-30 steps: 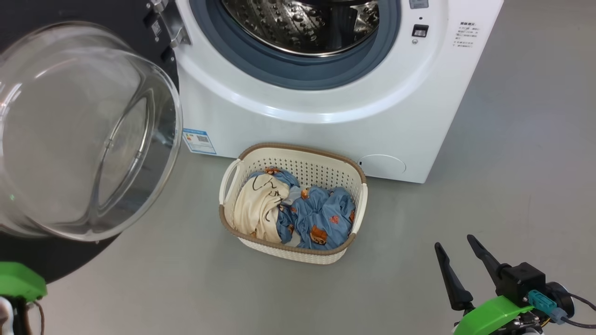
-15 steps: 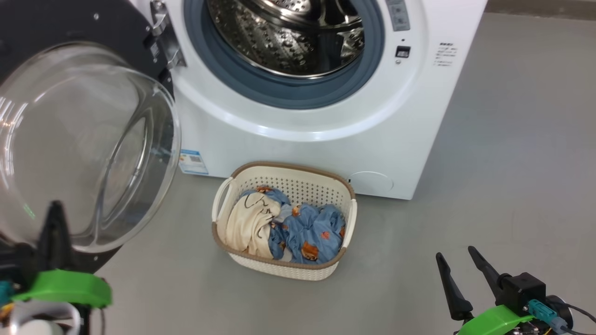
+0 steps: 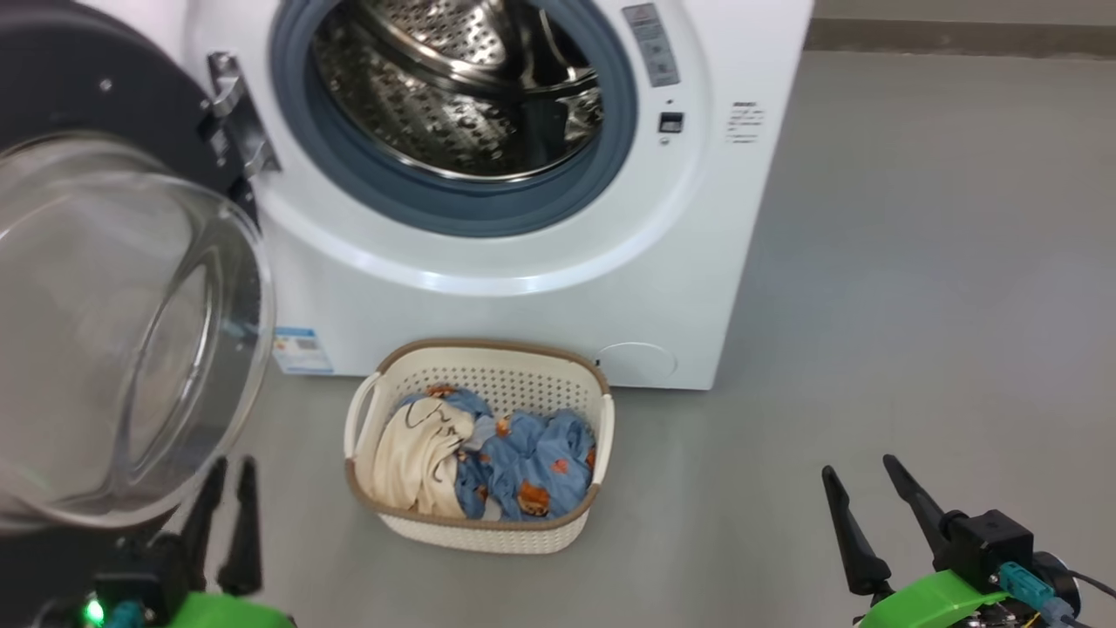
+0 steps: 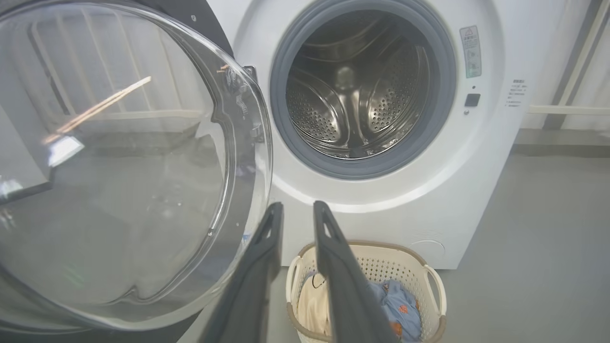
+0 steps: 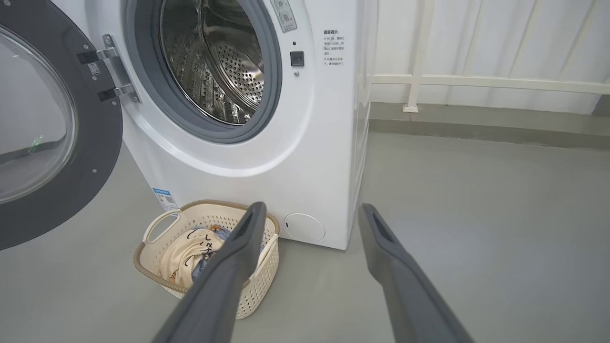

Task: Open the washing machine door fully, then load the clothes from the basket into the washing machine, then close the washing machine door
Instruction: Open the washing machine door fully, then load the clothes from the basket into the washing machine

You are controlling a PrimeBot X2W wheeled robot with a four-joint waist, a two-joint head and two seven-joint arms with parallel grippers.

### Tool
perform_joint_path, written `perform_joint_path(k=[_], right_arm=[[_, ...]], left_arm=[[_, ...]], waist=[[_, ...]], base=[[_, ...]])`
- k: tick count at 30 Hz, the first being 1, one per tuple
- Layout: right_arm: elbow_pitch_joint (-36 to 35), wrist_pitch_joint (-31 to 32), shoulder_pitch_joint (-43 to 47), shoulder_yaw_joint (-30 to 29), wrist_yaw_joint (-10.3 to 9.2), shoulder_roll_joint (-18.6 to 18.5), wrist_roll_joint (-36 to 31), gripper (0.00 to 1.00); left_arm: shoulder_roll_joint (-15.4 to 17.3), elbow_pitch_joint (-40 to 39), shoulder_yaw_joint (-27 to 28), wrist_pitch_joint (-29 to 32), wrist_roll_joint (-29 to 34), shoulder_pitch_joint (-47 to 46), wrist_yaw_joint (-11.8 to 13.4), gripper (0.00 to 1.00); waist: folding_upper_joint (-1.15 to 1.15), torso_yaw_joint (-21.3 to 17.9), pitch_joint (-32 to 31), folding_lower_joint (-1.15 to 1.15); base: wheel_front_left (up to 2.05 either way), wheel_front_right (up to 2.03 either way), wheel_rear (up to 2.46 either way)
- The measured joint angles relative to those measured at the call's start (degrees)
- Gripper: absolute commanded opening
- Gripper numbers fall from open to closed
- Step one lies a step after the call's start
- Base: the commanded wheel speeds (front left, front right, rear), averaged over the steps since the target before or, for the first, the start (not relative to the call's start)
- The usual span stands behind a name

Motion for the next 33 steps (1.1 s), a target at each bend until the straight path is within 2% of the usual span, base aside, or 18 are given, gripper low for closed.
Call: perform_joint_path(k=[1,2,3,15,19,33], right_arm=[[-0.35,0.0,0.04,-0.26,0.0,0.12,0.0,1.0],[-0.7,0.0,0.16,-0.42,0.0,0.21,0.0,1.0],[-1.0,0.0,0.34,-0.45,0.0,0.26,0.0,1.0],[-5.03,0.0,2.75,-2.26,0.0,1.22,-0.76,1.0],[-6.13,0.0,3.36,-2.43,0.0,1.3,-1.01,1.0],[-7.69,0.0,3.89,-3.71,0.0,1.68,-1.87,1.0]], left_arm=[[-0.08,0.02,-0.22,0.0,0.0,0.71,-0.09,0.44],[-0.23,0.07,-0.26,0.0,-0.01,1.38,-0.27,0.6],[-0.32,0.03,-0.2,0.0,-0.01,2.01,-0.33,1.0],[-1.1,-3.04,0.65,0.01,-0.16,7.76,-0.14,1.0],[-1.53,-3.04,0.68,0.0,-0.15,8.06,1.1,1.0],[-2.23,-4.08,0.04,0.01,-0.08,10.28,1.8,1.0]], waist=[[0.0,-0.48,-0.23,0.0],[0.0,-0.99,-0.46,0.0],[0.0,-1.51,-0.66,0.0],[0.0,-7.02,-2.03,0.0],[0.0,-7.89,-2.0,0.0],[0.0,-9.37,-2.51,0.0]], base=[[0.0,0.0,0.0],[0.0,0.0,0.0],[0.0,0.0,0.0],[0.0,0.0,0.0],[0.0,0.0,0.0],[0.0,0.0,0.0]])
